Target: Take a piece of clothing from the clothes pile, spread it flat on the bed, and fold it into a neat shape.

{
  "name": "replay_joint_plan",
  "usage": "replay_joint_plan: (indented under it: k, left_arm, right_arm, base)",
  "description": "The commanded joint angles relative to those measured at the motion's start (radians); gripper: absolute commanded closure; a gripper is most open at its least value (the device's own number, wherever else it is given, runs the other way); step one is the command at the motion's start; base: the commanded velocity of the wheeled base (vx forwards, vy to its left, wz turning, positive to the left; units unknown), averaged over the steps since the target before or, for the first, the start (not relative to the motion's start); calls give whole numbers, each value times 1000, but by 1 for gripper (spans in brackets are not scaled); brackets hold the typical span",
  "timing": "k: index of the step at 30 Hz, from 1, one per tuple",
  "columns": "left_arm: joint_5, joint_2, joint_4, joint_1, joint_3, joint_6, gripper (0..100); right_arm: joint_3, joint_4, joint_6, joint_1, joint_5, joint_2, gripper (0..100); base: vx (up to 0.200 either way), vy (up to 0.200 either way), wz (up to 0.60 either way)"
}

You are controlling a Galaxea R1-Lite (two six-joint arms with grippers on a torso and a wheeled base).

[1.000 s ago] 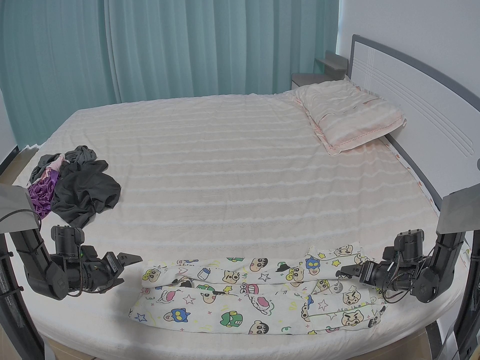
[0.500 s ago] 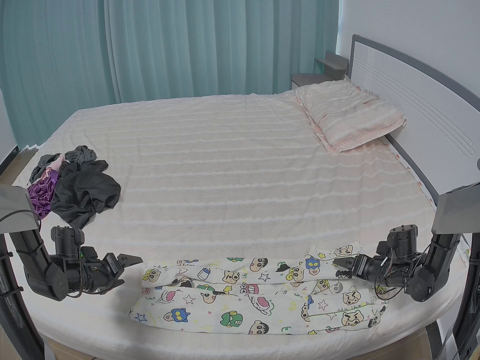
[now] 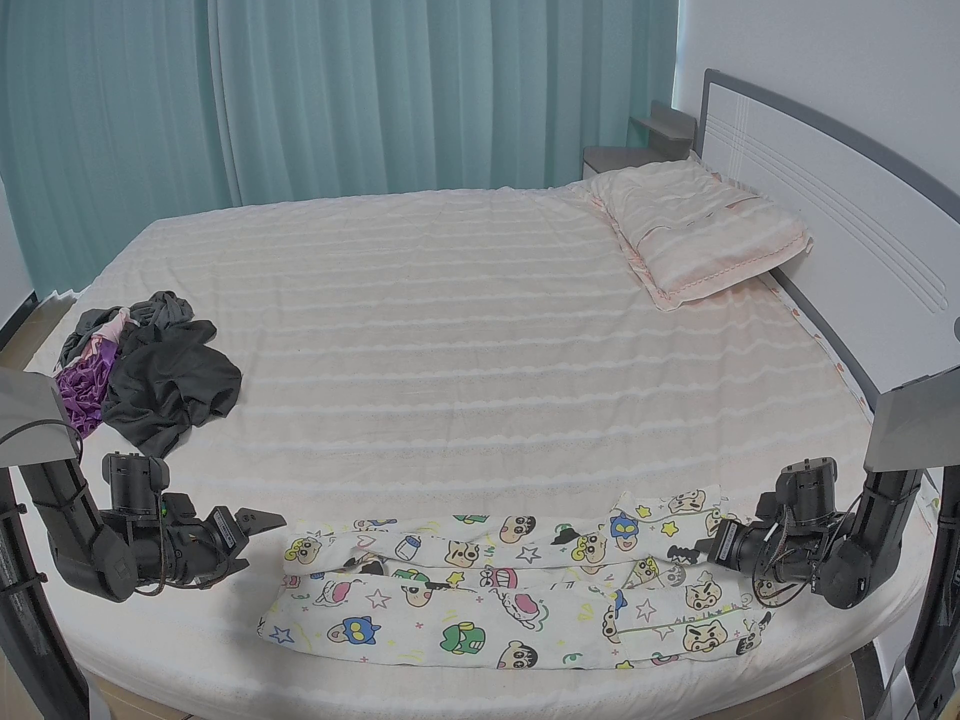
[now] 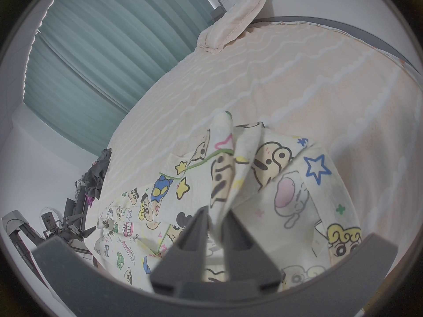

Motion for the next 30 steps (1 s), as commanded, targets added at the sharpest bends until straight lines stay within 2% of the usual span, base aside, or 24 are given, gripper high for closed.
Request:
replay_joint_plan:
  k: [1, 6, 12, 25, 26, 30]
  left_arm:
    - [0, 5, 0, 0, 0, 0, 0]
    - [0, 7, 0, 0, -2, 1, 0]
    - [2, 7, 0, 0, -2, 3, 0]
    - [2, 7, 0, -1, -2, 3, 0]
    - [2, 7, 0, 0, -2, 3, 0]
    - [2, 7, 0, -1, -2, 3, 0]
  right_arm:
    - [14, 1, -1, -1, 0, -4, 100]
    - [42, 12, -14, -33, 9, -44, 100]
    - [68, 61, -130, -108, 43, -51, 100]
    - [88, 64, -183, -122, 43, -19, 100]
    - [91, 64, -189, -122, 44, -19, 0]
    - [98, 64, -206, -130, 43, -27, 0]
  base:
    - [0, 0, 0]
    - [0, 0, 0]
    - [0, 0, 0]
    - [0, 0, 0]
    - [0, 0, 0]
    - [0, 0, 0]
